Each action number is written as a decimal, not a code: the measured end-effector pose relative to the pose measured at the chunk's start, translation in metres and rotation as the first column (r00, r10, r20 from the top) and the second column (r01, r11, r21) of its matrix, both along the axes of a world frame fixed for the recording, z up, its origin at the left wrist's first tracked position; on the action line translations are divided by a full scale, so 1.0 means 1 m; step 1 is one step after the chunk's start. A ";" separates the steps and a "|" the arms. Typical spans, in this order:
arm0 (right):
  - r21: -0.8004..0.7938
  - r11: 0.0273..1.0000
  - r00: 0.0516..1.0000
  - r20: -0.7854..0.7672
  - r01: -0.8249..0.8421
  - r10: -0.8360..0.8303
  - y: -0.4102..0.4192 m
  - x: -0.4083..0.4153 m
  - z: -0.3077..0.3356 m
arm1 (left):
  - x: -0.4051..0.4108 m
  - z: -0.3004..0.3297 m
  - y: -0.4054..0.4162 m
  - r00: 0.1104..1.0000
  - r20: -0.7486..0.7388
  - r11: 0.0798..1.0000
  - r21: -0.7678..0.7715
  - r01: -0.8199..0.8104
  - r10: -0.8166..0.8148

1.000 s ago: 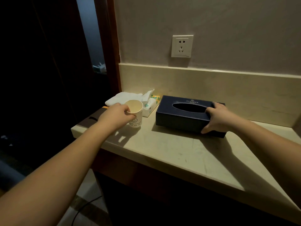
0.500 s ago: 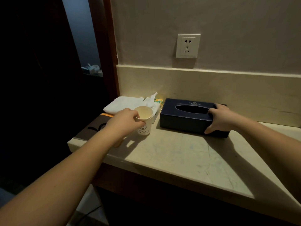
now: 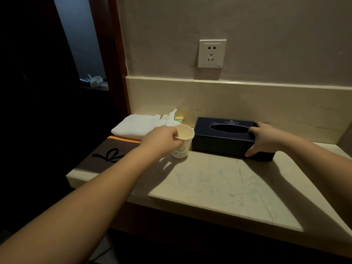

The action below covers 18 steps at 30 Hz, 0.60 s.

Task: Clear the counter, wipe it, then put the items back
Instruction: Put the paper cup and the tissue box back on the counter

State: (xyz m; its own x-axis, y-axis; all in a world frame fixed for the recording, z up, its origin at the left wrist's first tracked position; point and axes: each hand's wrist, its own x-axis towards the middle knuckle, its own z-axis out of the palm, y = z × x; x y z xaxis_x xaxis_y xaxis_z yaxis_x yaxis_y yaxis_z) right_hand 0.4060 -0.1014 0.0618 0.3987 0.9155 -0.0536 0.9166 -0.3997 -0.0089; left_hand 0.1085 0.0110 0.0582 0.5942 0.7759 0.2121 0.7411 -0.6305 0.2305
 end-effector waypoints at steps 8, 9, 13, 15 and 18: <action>0.000 1.000 1.000 -0.026 -0.008 0.008 0.012 -0.006 -0.006 | -0.016 0.001 0.009 0.997 -0.002 0.997 -0.018 -0.073 0.073; -0.002 1.000 0.999 -0.028 -0.014 0.014 0.015 -0.007 -0.006 | -0.019 0.000 0.010 0.996 0.005 0.996 -0.019 -0.087 0.087; -0.012 0.999 0.998 -0.041 -0.039 0.038 0.030 -0.015 -0.004 | -0.031 -0.005 0.017 0.991 0.033 0.992 -0.018 -0.129 0.129; -0.006 0.999 0.998 -0.039 -0.047 0.046 0.037 -0.019 -0.004 | -0.036 -0.007 0.020 0.988 0.048 0.989 -0.024 -0.148 0.149; 0.000 0.999 0.998 -0.046 -0.043 0.043 0.046 -0.022 -0.003 | -0.041 -0.009 0.023 0.983 0.051 0.984 -0.036 -0.176 0.177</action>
